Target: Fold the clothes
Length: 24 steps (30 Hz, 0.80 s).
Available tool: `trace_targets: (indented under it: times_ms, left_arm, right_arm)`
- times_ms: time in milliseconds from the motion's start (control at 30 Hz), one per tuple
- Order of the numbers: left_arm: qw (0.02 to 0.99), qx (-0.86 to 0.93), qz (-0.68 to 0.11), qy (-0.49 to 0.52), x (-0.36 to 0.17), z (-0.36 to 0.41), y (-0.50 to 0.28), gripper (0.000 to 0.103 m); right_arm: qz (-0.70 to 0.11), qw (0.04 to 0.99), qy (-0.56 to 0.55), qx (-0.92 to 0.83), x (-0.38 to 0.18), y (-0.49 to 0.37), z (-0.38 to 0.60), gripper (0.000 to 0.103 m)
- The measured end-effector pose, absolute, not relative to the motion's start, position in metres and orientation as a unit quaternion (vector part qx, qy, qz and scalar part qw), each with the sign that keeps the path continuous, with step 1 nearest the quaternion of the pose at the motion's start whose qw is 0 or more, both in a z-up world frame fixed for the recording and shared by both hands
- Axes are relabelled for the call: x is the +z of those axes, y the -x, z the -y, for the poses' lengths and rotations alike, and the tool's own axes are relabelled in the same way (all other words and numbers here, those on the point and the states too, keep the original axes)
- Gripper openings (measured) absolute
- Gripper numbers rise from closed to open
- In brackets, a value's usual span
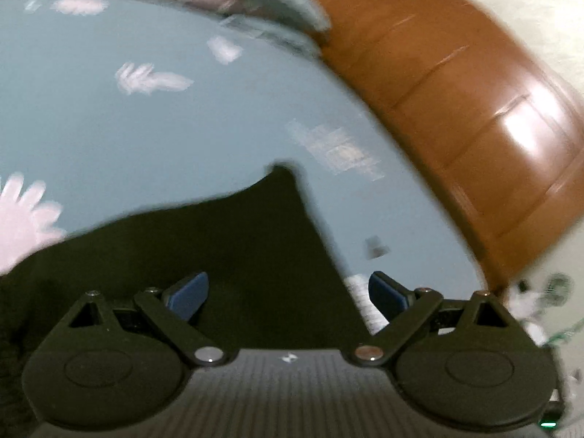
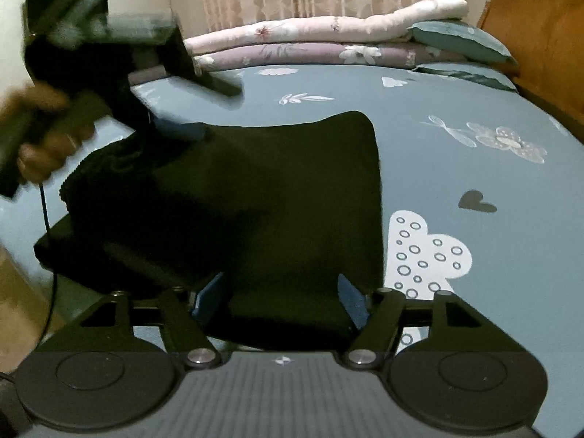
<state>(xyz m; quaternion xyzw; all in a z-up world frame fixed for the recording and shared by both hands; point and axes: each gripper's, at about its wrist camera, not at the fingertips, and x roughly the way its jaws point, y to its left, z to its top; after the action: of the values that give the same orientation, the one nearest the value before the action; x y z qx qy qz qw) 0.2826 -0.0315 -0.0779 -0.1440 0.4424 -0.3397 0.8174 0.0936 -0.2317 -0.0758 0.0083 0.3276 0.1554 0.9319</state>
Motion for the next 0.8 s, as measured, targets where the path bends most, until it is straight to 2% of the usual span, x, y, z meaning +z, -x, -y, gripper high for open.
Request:
trace_targets:
  times_ms: [100,367,533,633,800]
  left_arm:
    - [0.815,-0.325,-0.454,0.158,-0.099,0.025,-0.287,0.094]
    - [0.813,-0.362,-0.431,0.149,-0.058,0.035,-0.253,0.094]
    - [0.802,-0.342,-0.463,0.160,-0.099,0.030,-0.249,0.094]
    - [0.799,-0.336,-0.471,0.163,-0.089,0.027,-0.248,0.094]
    - [0.806,-0.369,-0.434,0.163,-0.056,0.031,-0.242,0.094]
  right_arm:
    - [-0.323,0.933,-0.012,0.156,-0.078,-0.093,0.234,0.080]
    - [-0.312,0.938,-0.016,0.147,-0.071,-0.081,0.234,0.085]
    - [-0.314,0.937,-0.008,0.151,-0.075,-0.076,0.231,0.092]
    - [-0.313,0.938,-0.008,0.150,-0.074,-0.075,0.231,0.092]
    - [-0.295,0.941,-0.015,0.163,-0.063,-0.072,0.230,0.094]
